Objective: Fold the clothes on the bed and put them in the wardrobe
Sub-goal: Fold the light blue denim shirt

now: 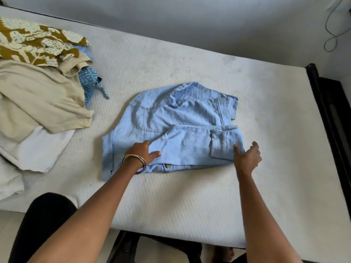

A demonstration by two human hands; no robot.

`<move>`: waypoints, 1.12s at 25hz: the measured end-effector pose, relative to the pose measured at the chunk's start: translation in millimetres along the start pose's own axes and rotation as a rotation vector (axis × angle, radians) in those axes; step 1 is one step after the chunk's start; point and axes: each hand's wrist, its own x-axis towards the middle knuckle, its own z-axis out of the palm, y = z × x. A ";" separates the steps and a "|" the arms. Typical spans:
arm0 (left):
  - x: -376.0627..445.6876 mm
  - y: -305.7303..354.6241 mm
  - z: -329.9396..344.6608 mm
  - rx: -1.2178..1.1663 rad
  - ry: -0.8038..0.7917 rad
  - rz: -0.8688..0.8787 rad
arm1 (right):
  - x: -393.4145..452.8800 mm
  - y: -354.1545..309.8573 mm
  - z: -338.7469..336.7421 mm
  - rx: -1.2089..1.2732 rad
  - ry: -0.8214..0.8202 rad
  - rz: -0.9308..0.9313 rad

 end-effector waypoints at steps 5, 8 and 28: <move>7.1 5.1 -9.0 -0.323 -0.095 0.027 | 49.8 -4.2 1.5 -0.198 -0.330 -0.043; 11.6 -1.1 -10.9 -0.500 -0.229 0.045 | 58.8 -5.0 7.0 -0.159 -0.308 -0.031; 18.2 15.7 -19.1 -0.650 -0.404 0.194 | 92.9 -20.4 8.2 -0.367 -0.460 -0.299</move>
